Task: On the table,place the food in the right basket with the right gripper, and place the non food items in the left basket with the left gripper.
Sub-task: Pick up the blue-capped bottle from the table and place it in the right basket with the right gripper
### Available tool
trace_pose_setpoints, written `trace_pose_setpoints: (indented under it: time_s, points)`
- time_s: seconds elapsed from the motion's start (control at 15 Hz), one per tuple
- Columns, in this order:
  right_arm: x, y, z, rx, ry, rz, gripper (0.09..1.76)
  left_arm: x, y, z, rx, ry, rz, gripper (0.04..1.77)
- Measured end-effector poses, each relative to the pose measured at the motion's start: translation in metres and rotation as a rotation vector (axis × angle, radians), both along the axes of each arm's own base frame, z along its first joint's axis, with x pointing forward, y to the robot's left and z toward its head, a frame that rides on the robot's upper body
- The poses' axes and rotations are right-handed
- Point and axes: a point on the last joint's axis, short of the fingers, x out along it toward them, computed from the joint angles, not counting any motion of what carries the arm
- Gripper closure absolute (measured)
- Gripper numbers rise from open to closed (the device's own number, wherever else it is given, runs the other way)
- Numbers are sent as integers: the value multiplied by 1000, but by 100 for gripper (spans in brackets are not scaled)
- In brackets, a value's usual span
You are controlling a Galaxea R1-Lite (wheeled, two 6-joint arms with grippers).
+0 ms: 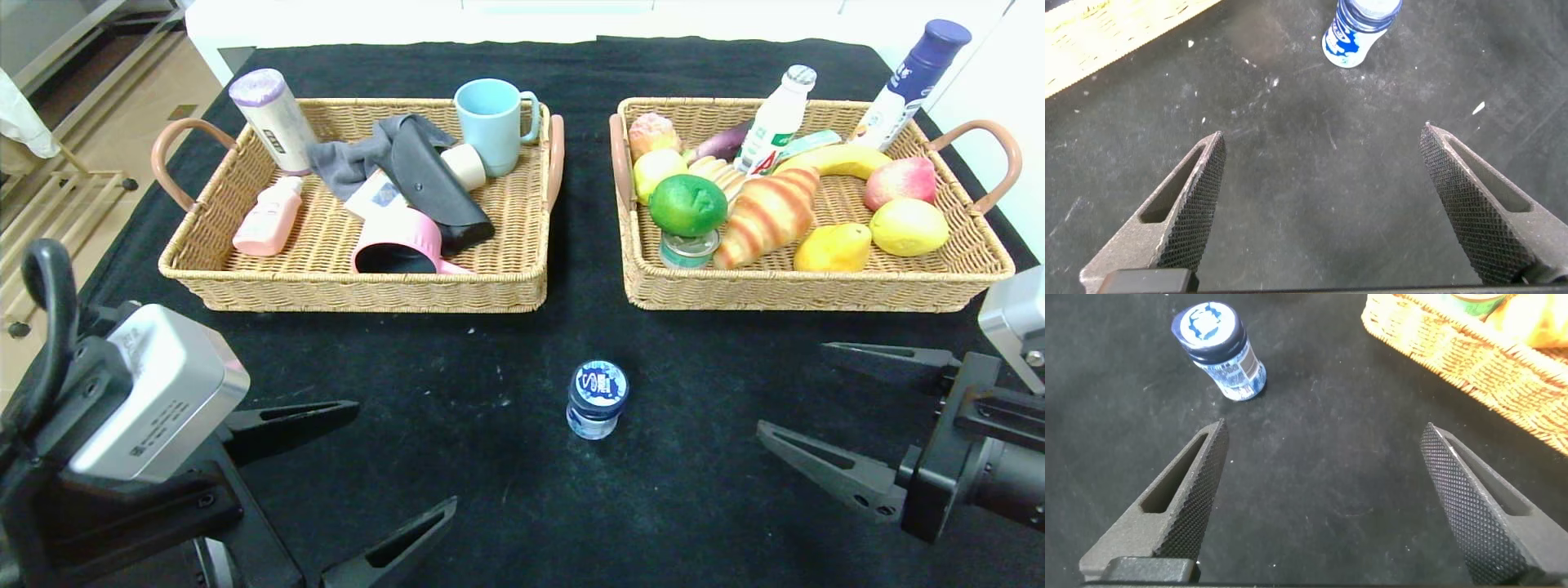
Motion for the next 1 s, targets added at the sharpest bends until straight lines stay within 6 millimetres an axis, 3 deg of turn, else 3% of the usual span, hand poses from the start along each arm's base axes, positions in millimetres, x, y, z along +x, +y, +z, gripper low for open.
trace_pose_setpoints:
  time_s: [0.33, 0.53, 1.0]
  points:
    - [5, 12, 8, 24, 25, -138, 14, 1, 3, 0, -3, -1, 20, 9]
    - [9, 26, 17, 3, 192, -220, 14, 2, 5, 1, -8, -5, 31, 9]
    - [8, 67, 76, 101, 514, -365, 14, -1, 12, 9, -32, -37, 46, 9]
